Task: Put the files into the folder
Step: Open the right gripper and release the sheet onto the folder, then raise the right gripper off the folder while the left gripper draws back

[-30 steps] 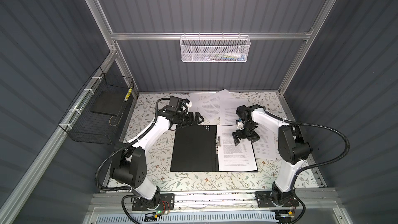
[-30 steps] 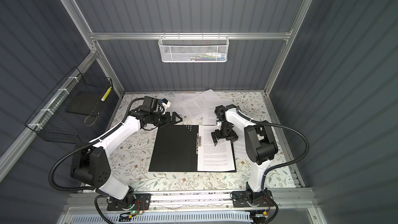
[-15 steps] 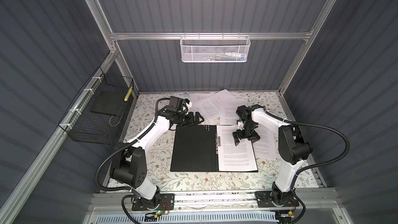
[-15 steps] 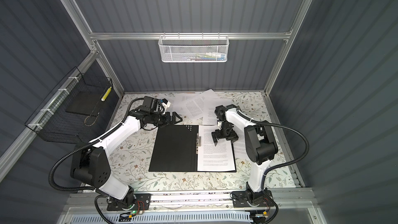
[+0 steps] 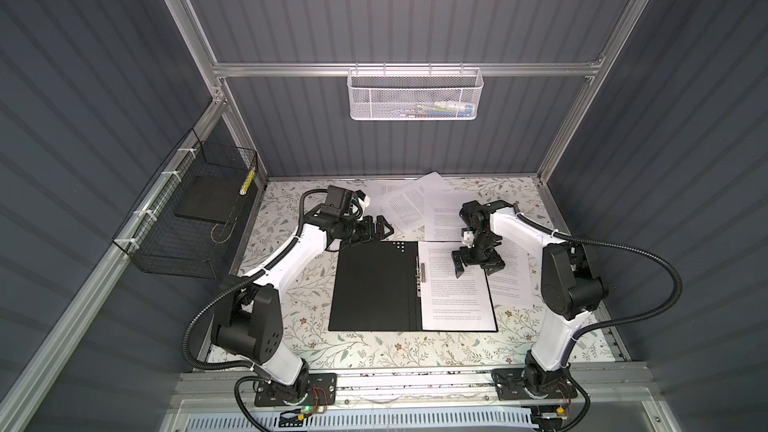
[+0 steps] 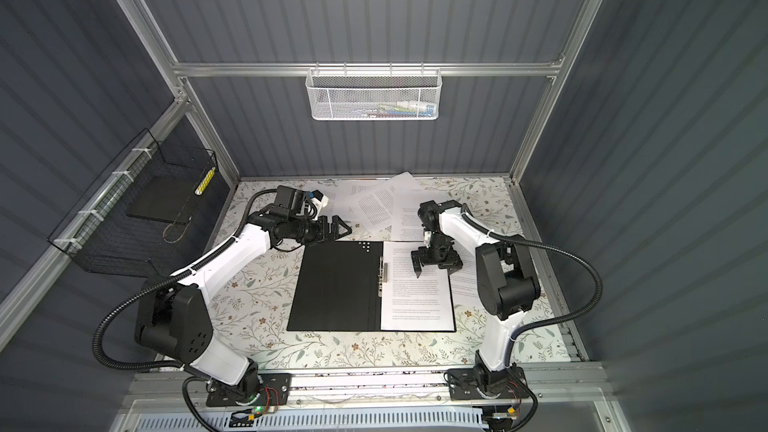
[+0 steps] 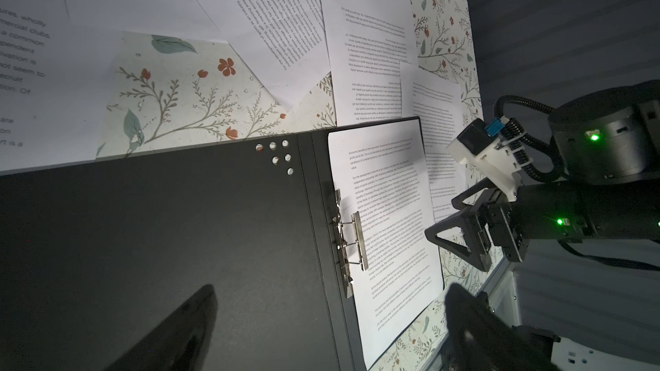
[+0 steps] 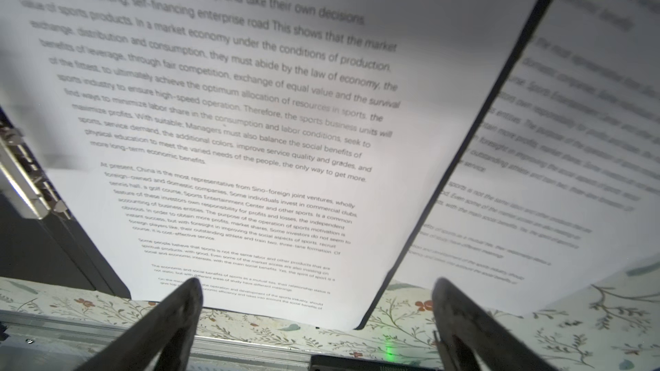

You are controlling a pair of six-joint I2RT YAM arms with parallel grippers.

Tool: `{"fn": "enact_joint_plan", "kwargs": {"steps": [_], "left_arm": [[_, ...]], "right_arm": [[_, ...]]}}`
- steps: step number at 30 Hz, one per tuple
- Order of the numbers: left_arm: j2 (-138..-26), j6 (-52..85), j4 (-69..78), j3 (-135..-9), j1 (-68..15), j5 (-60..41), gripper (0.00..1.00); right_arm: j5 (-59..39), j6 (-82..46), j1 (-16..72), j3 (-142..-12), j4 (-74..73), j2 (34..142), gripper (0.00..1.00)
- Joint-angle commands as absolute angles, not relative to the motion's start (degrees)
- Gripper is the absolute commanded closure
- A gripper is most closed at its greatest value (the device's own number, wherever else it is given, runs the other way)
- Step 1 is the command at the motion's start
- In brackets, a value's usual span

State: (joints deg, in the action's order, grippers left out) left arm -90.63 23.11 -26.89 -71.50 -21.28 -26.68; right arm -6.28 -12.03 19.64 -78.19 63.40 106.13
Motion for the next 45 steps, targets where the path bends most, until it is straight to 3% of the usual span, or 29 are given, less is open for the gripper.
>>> {"fn": "enact_joint_plan", "kwargs": {"steps": [1, 15, 19, 22, 29, 35, 45], "left_arm": [[-87.91, 23.74, -26.56, -70.7, -20.92, -27.88, 0.0], [-85.64, 24.02, -26.21, -70.0, -20.82, -26.72, 0.0], [-86.29, 23.14, -27.44, -70.72, -20.62, -25.28, 0.0], [-86.88, 22.12, -28.42, -71.45, -20.0, -22.51, 0.0], [-92.84, 24.03, -33.65, -76.39, -17.1, -12.42, 0.0], [-108.28, 28.16, -34.72, -87.87, -9.78, -6.12, 0.0], [-121.2, 18.18, -38.29, -98.4, 0.66, -1.67, 0.0]], "right_arm": [[-9.44, -13.65, 19.58, -76.18, 62.07, 104.23, 0.01], [6.33, -22.82, 19.67, -82.03, 60.98, 92.76, 0.01], [2.19, -25.9, 17.84, -73.72, 48.61, 82.33, 0.01], [-8.54, -28.67, 13.59, -66.35, 38.77, 76.9, 0.01], [-22.55, -30.62, 12.25, -59.19, 27.53, 74.49, 0.01], [-26.1, -30.14, 14.93, -54.97, 22.78, 73.59, 0.03], [-26.33, -25.1, 28.56, -66.64, 20.47, 92.36, 0.2]]}}
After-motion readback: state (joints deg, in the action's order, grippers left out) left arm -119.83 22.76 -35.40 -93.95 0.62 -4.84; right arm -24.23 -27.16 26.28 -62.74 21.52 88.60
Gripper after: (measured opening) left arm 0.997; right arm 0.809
